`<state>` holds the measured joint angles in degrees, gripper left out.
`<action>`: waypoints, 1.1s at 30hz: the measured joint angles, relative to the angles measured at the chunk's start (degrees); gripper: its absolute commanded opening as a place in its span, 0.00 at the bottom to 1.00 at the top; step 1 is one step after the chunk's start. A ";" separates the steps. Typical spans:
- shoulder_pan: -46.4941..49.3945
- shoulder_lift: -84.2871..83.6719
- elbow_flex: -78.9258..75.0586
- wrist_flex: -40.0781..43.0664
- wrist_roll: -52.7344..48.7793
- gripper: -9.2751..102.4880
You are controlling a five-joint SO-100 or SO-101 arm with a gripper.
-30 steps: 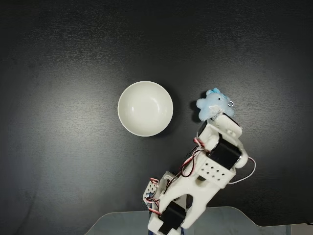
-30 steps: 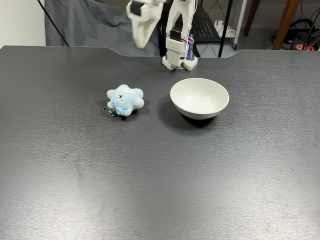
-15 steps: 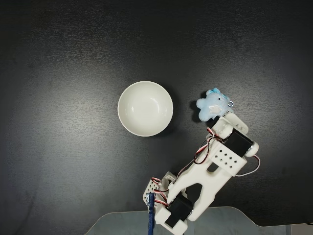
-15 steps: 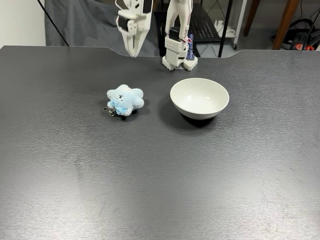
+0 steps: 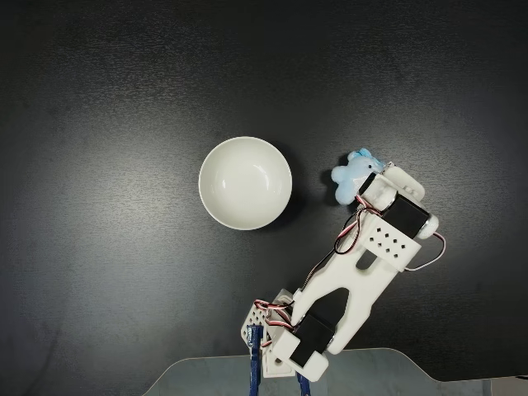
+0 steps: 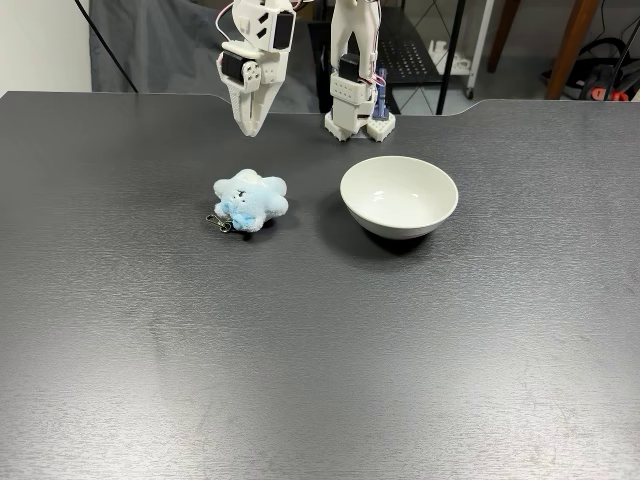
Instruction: Grasp a skyblue doll and put it in the white bowl.
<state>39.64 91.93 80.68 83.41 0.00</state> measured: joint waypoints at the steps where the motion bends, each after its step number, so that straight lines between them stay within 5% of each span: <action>1: 0.09 0.00 0.00 -0.09 -0.35 0.08; 28: 0.26 -10.72 0.00 -0.18 -1.49 0.08; 33: 0.26 -10.72 0.00 -0.18 -1.93 0.16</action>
<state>39.90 81.21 80.68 83.23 -1.93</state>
